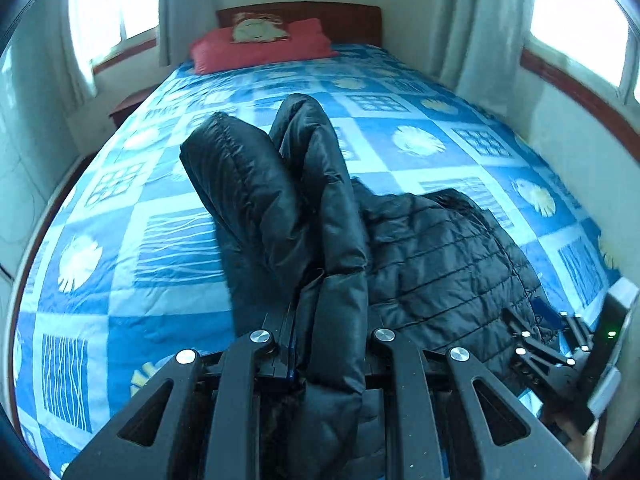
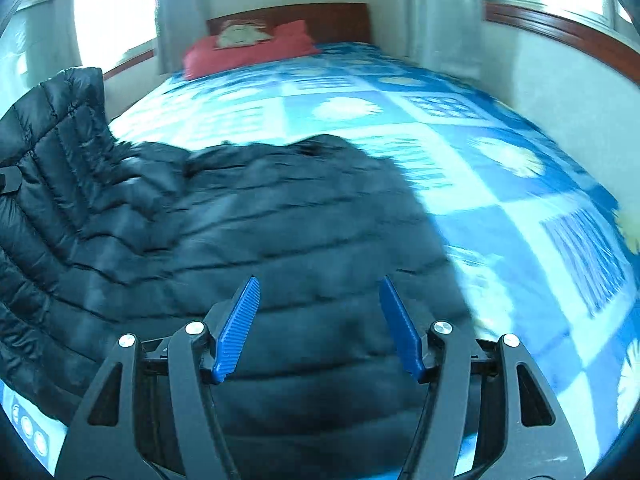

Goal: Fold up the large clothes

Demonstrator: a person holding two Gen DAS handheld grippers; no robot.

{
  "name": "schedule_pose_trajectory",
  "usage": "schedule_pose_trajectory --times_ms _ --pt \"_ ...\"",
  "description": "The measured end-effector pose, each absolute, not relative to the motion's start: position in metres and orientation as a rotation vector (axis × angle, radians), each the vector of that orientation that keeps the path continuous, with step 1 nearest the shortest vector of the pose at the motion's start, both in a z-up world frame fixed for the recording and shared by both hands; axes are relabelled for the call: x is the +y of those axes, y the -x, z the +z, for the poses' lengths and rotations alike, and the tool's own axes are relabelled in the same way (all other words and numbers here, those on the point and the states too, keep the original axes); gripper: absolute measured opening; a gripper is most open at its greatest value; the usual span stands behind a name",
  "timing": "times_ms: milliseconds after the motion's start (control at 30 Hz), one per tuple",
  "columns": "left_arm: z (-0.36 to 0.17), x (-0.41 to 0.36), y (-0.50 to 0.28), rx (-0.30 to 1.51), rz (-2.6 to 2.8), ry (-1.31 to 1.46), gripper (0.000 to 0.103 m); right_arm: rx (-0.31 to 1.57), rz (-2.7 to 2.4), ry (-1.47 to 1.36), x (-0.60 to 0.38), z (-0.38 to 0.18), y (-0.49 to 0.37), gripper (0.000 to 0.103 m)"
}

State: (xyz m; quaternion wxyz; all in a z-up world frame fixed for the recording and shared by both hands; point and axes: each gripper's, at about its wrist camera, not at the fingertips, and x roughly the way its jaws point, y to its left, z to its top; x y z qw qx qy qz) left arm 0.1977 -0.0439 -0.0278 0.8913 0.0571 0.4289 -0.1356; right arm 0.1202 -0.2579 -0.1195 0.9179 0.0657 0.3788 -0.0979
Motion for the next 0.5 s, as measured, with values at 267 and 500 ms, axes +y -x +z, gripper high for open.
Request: schedule_pose_trajectory --times_ms 267,500 --pt "-0.05 -0.133 -0.203 0.903 -0.295 -0.231 0.017 0.777 -0.332 -0.219 -0.328 -0.13 -0.091 0.064" --pt "-0.084 -0.187 -0.202 0.932 -0.291 -0.297 0.017 0.78 -0.39 -0.238 -0.358 -0.141 -0.077 0.064"
